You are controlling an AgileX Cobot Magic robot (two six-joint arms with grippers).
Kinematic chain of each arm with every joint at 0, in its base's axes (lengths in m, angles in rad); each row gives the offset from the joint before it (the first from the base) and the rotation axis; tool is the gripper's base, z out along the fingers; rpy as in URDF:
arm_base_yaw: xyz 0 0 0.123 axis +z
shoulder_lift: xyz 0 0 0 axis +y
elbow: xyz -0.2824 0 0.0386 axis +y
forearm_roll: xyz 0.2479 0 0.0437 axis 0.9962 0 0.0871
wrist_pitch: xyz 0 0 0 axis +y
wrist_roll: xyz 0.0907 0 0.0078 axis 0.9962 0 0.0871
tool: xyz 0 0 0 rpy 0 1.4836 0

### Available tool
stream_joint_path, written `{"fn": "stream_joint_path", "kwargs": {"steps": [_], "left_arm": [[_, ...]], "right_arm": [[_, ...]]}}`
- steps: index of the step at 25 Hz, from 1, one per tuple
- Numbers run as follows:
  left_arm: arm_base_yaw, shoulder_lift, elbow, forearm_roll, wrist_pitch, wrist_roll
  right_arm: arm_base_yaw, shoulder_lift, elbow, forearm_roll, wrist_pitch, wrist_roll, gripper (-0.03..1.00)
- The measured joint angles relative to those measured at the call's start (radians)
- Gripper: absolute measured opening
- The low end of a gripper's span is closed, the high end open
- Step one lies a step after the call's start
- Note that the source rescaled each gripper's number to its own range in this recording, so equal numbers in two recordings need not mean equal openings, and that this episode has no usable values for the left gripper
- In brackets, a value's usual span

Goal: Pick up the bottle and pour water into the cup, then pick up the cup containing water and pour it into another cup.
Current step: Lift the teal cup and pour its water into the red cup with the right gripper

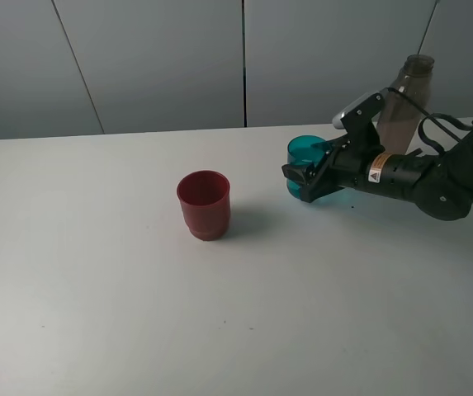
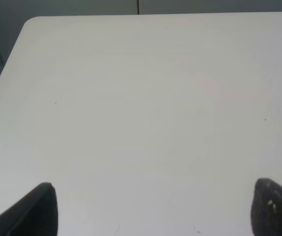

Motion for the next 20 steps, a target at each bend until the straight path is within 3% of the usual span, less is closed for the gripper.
{"fn": "stream_joint_path", "kwargs": {"steps": [4, 9, 20], "left_arm": [[0.0, 0.0, 0.0, 0.0, 0.0, 0.0], [0.0, 0.0, 0.0, 0.0, 0.0, 0.0], [0.0, 0.0, 0.0, 0.0, 0.0, 0.0]], "right_arm": [[0.0, -0.081, 0.0, -0.003, 0.005, 0.033, 0.12], [0.002, -0.121, -0.065, -0.082, 0.096, 0.148, 0.12], [0.13, -0.119, -0.25, -0.134, 0.222, 0.221, 0.12]]}}
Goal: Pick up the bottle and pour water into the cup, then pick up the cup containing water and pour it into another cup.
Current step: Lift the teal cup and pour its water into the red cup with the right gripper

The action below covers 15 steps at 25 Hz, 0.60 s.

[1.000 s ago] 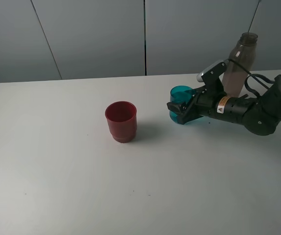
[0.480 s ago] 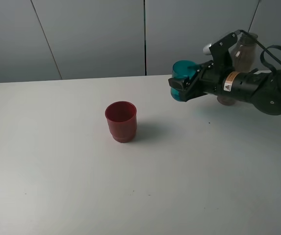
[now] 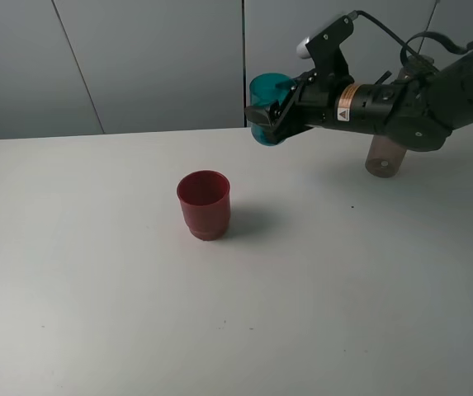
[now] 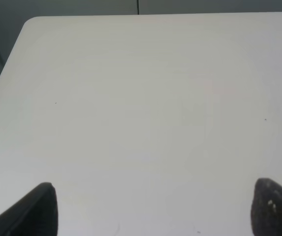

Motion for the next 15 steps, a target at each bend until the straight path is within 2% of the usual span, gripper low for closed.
{"fn": "stream_joint_path", "kwargs": {"steps": [10, 15], "left_arm": [[0.0, 0.0, 0.0, 0.0, 0.0, 0.0], [0.0, 0.0, 0.0, 0.0, 0.0, 0.0]], "right_arm": [[0.073, 0.095, -0.15, -0.082, 0.042, 0.093, 0.12], [0.098, 0.129, -0.176, -0.102, 0.059, 0.076, 0.12]]}}
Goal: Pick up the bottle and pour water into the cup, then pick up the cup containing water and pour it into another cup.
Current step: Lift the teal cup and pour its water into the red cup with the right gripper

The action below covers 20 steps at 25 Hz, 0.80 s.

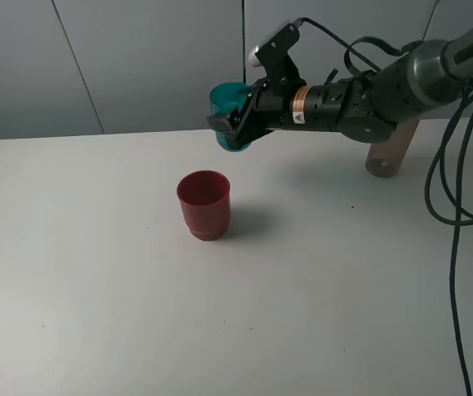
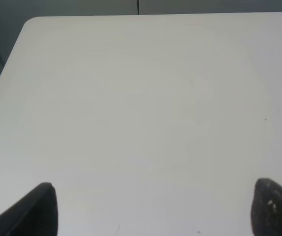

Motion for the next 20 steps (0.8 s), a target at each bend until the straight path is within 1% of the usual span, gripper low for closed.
{"fn": "stream_joint_path", "kwargs": {"steps": [5, 12, 16, 20], "left_arm": [[0.0, 0.0, 0.0, 0.0, 0.0, 0.0], [0.0, 0.0, 0.0, 0.0, 0.0, 0.0], [0.0, 0.0, 0.0, 0.0, 0.0, 0.0], [0.0, 0.0, 0.0, 0.0, 0.0, 0.0]], "right_arm": [[0.016, 0.002, 0.0, -0.007, 0.004, -0.087, 0.12], [0.032, 0.002, 0.0, -0.042, 0.004, -0.226, 0.12], [0.032, 0.002, 0.0, -0.052, 0.002, -0.327, 0.12], [0.032, 0.002, 0.0, -0.056, -0.041, -0.449, 0.12]]}}
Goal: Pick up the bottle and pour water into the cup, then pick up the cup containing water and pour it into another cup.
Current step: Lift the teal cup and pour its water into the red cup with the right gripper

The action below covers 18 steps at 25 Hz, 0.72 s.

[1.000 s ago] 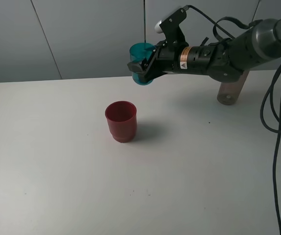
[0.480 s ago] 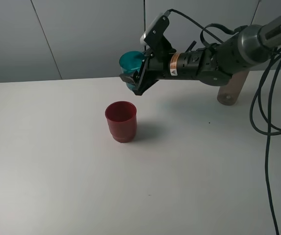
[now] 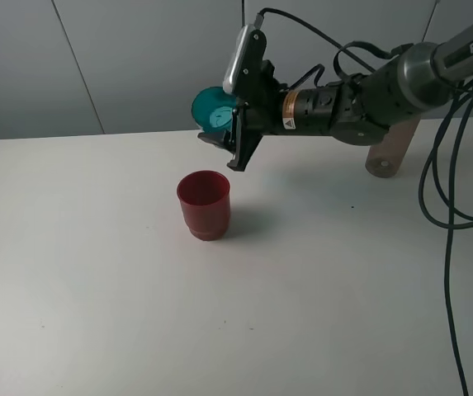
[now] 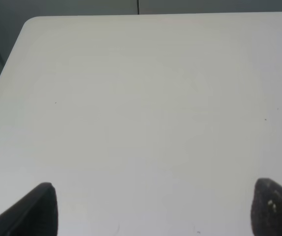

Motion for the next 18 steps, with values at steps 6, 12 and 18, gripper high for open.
{"fn": "stream_joint_path", "kwargs": {"steps": [6, 12, 18], "left_arm": [[0.0, 0.0, 0.0, 0.0, 0.0, 0.004], [0.0, 0.0, 0.0, 0.0, 0.0, 0.006], [0.0, 0.0, 0.0, 0.0, 0.0, 0.004]], "right_arm": [[0.0, 0.0, 0.0, -0.002, -0.02, -0.177, 0.12], [0.0, 0.0, 0.0, -0.002, -0.034, -0.334, 0.12], [0.005, 0.0, 0.0, 0.007, -0.035, -0.456, 0.12]]}}
